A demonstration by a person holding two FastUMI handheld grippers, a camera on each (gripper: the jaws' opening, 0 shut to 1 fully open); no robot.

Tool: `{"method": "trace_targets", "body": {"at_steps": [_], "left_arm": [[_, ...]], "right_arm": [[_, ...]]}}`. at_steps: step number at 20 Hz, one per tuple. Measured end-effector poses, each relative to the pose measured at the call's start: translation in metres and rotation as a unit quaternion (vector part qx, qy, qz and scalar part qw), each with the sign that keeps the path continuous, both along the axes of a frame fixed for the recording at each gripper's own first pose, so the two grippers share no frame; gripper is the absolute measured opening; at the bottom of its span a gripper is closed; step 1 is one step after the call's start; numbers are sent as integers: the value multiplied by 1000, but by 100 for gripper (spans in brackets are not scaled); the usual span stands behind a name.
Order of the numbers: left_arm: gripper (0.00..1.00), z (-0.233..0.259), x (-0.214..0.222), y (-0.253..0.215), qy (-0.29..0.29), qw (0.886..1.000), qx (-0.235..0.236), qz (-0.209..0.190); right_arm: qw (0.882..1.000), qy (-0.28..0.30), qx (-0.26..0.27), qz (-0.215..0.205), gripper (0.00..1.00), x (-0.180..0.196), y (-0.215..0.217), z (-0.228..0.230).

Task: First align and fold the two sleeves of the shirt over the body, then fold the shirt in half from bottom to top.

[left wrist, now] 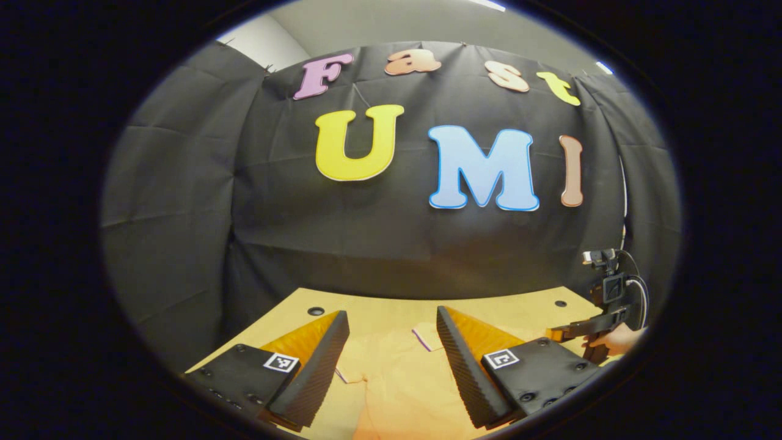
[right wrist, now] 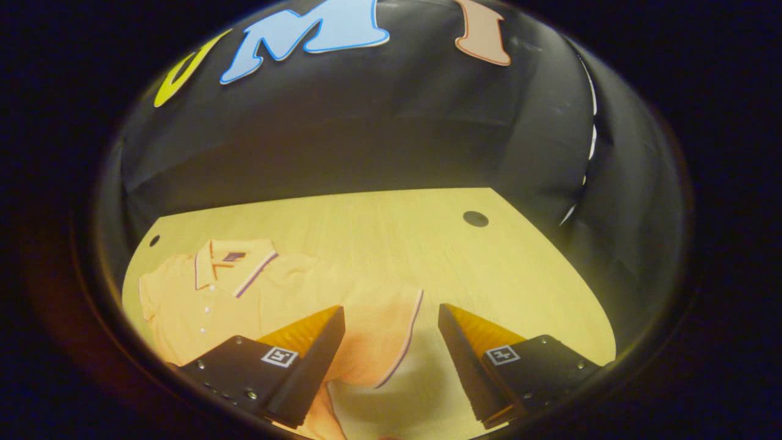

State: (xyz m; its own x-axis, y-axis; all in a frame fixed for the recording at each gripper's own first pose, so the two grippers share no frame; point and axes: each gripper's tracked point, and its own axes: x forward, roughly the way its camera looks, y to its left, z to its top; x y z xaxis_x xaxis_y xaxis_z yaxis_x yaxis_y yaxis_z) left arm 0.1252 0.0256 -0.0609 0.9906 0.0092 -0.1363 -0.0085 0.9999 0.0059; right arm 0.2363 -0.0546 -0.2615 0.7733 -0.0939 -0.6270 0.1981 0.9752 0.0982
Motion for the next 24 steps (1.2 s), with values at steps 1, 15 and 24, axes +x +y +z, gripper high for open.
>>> {"method": "trace_targets", "body": {"at_steps": [1, 15, 24], "left_arm": [[95, -1, 1, -1, 1, 1000, 1, 2], [94, -2, -19, 4, 8, 999, 13, 28], [94, -1, -32, 0, 6, 999, 12, 40]], "right_arm": [[1000, 8, 0, 1, 95, 5, -1, -9], [997, 62, 49, -15, 72, 21, -3, -61], [995, 60, 79, -12, 2, 21, 2, -57]]}}
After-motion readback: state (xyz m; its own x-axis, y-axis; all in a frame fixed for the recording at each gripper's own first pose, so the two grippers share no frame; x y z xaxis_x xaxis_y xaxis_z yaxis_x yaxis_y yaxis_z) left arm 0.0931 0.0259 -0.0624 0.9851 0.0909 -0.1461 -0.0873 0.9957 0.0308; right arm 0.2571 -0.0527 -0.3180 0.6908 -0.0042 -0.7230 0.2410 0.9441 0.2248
